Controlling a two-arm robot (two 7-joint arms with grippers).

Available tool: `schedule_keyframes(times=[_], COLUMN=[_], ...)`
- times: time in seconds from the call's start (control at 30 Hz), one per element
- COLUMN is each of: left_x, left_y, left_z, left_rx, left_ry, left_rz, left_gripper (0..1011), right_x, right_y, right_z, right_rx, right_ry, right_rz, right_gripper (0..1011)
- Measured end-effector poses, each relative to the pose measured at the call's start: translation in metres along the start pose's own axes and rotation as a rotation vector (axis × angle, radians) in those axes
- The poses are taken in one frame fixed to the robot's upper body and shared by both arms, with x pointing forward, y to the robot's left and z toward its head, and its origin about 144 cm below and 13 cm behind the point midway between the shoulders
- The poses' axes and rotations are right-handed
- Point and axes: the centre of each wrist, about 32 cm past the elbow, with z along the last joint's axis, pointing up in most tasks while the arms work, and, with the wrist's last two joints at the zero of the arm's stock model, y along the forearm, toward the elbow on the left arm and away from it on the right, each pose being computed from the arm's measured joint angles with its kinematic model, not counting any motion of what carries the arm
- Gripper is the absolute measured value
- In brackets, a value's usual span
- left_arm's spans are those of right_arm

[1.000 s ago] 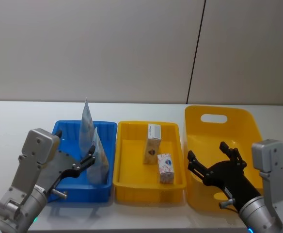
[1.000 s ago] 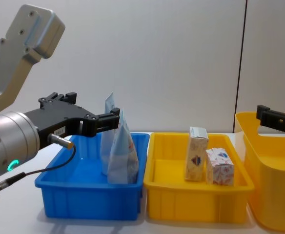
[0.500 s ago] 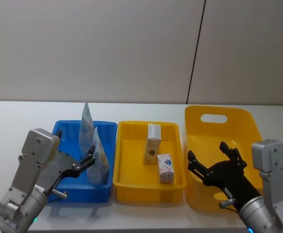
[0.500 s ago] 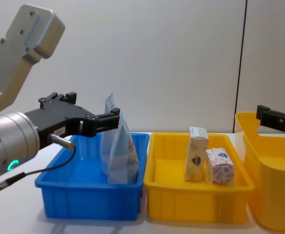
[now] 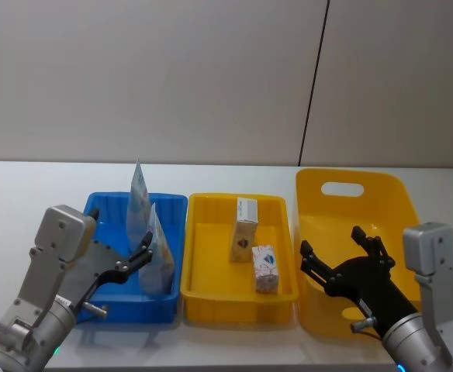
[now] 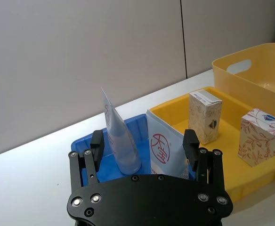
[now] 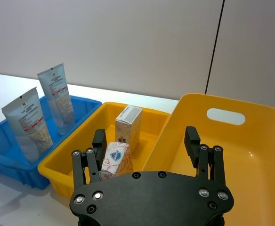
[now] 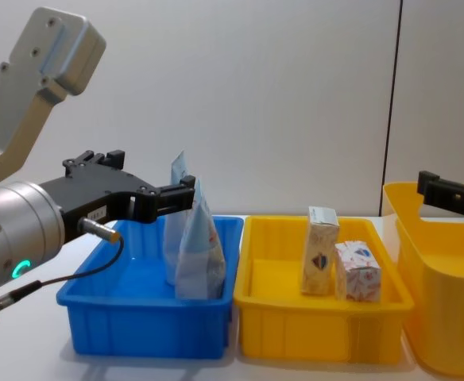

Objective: Bimanual collaborative sorting of washing and personal care products

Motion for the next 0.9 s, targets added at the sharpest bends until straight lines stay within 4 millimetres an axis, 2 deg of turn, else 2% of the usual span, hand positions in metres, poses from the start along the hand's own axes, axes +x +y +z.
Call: schedule_keyframes(times=[0.57, 0.9], left_x=[-0.002, -0.006], left_y=[0.001, 0.011], left_z=[-0.002, -0.005], left_rx=[0.013, 0.038], left_ry=[0.027, 0.094], left_rz=[-0.011, -0.063], left_gripper=[1001, 1001], right_x=[0.000, 0.000], right_y=[0.000, 0.000], right_z=[0.000, 0.000], right_rx=[0.000, 0.000], right_ry=[0.000, 0.000], right_rz=[0.000, 0.000], right_gripper=[1003, 1003])
